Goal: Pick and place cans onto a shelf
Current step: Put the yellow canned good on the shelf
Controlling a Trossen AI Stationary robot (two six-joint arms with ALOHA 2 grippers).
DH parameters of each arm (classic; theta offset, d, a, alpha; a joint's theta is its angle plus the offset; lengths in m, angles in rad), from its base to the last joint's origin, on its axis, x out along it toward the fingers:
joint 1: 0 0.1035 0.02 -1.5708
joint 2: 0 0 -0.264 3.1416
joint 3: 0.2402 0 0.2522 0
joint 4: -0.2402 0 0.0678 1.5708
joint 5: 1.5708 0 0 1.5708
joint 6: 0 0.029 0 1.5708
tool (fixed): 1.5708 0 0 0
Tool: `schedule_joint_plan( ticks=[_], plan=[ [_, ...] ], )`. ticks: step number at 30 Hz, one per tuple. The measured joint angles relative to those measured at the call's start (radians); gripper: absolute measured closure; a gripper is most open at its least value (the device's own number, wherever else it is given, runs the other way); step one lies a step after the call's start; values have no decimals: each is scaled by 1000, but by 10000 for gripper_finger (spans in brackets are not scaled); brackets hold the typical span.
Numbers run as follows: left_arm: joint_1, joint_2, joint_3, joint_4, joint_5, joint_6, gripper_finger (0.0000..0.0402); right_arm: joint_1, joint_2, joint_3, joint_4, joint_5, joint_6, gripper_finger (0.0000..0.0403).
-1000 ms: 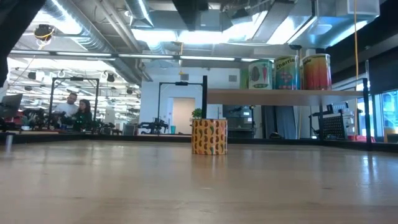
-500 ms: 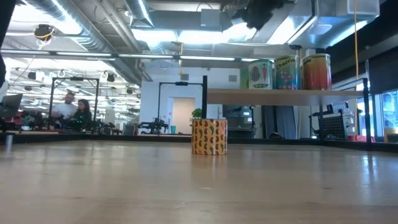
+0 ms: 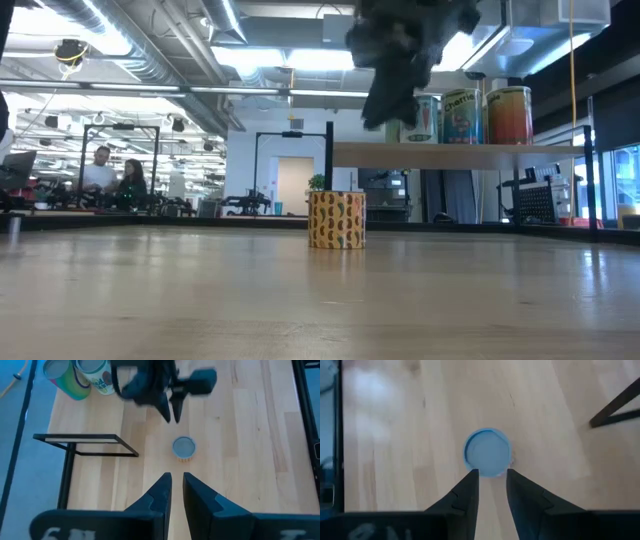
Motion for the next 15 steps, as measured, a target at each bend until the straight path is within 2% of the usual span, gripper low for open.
schedule_joint_plan(
  ticks=[6,15],
  plan=[
    [0,1,0,0,0,19,362,4,102,-24,81,-1,156,302],
    [0,2,0,0,0,67,362,4,192,-25,94,36,183,302]
  ],
)
